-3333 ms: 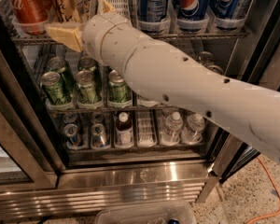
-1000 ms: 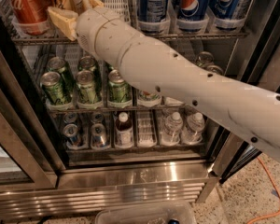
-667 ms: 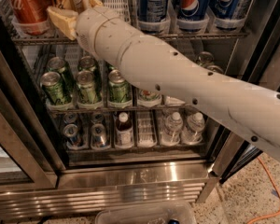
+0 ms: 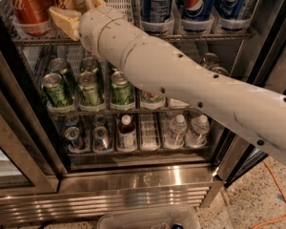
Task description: Pick orange can from top shelf of fridge
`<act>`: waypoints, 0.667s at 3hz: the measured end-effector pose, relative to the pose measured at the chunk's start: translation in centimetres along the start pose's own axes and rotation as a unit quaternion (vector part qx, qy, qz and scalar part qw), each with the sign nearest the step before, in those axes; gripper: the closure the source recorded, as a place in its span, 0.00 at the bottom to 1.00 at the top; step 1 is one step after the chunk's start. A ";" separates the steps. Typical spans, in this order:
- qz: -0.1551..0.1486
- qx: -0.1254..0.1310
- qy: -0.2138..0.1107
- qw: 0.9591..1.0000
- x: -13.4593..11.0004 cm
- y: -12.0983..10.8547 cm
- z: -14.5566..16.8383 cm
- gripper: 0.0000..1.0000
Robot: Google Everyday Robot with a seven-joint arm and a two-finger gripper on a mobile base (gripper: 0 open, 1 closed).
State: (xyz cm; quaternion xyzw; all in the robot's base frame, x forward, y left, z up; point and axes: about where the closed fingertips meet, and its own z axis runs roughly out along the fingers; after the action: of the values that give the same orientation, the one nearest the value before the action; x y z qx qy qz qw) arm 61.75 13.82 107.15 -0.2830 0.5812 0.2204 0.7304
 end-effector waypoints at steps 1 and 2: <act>-0.006 0.002 -0.004 1.000 -0.5 -0.3 -0.1 1.00; -0.013 0.004 -0.010 1.000 -1.1 -0.6 -0.2 1.00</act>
Offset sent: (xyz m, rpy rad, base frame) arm 0.0018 -0.0128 0.0159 -0.0067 -0.0518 -0.0160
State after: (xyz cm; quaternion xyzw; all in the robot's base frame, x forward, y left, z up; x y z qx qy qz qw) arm 61.75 13.27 108.25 -0.2858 0.5707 0.2114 0.7402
